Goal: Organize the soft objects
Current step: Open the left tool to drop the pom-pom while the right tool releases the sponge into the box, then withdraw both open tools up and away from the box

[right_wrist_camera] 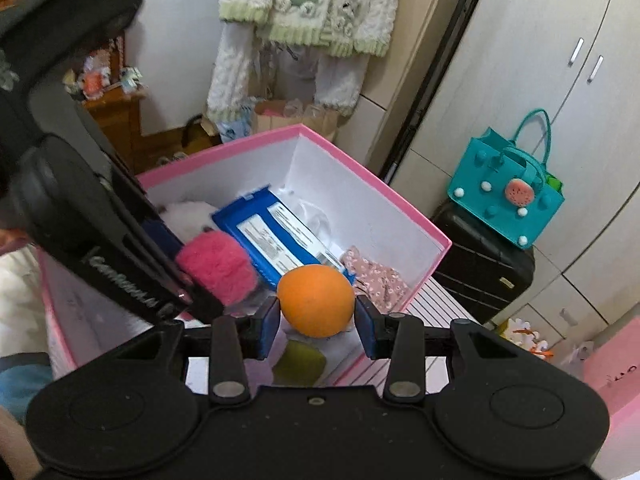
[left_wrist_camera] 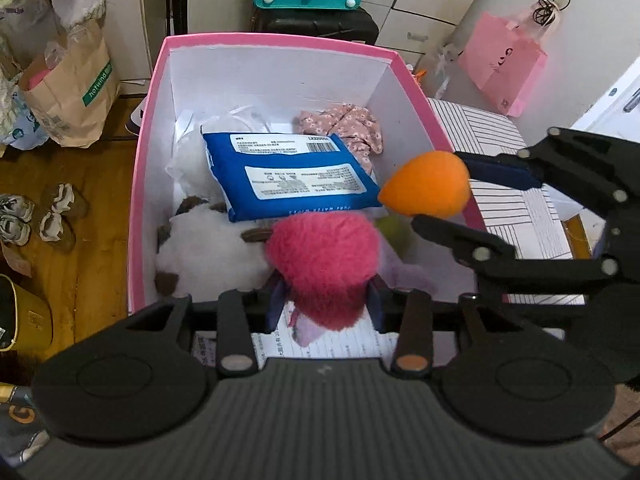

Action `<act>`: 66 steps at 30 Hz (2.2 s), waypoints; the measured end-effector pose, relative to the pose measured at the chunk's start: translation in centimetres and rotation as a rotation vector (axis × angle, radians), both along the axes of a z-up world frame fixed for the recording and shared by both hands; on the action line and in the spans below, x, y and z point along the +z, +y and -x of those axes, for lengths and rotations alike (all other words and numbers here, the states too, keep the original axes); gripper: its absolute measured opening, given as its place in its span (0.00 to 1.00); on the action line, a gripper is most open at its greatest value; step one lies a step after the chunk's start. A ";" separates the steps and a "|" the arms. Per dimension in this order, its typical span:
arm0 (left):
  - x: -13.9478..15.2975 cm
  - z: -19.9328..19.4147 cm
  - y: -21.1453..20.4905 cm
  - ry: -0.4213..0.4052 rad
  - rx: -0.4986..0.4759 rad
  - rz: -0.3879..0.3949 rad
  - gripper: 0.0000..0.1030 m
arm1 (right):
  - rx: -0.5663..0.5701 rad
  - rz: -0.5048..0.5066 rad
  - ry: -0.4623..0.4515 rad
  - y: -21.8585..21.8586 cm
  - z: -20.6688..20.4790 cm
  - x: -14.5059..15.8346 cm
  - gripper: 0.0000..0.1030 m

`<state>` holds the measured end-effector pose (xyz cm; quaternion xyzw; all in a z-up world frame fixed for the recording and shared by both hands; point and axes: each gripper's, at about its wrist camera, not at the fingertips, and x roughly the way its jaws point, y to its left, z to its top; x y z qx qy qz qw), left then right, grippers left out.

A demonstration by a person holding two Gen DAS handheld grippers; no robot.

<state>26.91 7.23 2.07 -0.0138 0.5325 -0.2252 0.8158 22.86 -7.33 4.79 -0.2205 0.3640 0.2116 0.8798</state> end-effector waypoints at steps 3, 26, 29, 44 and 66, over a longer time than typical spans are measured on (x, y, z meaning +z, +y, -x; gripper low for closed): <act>0.0 -0.2 0.0 -0.015 0.006 -0.001 0.43 | -0.015 0.017 -0.017 0.1 -0.5 -0.5 0.54; 4.5 9.3 2.9 -0.308 0.112 -0.046 0.99 | -0.281 -0.512 -0.023 -8.3 10.5 1.9 0.64; 5.3 10.9 2.4 -0.309 0.081 -0.068 1.00 | -0.294 -0.508 -0.033 -8.4 11.4 2.1 0.71; 5.7 16.2 0.5 -0.352 0.115 -0.183 1.00 | -0.477 -0.184 -0.122 -6.2 16.2 3.8 0.94; 5.3 21.4 -1.1 -0.436 0.230 -0.148 1.00 | -0.648 -0.412 -0.040 -9.4 21.3 2.1 0.94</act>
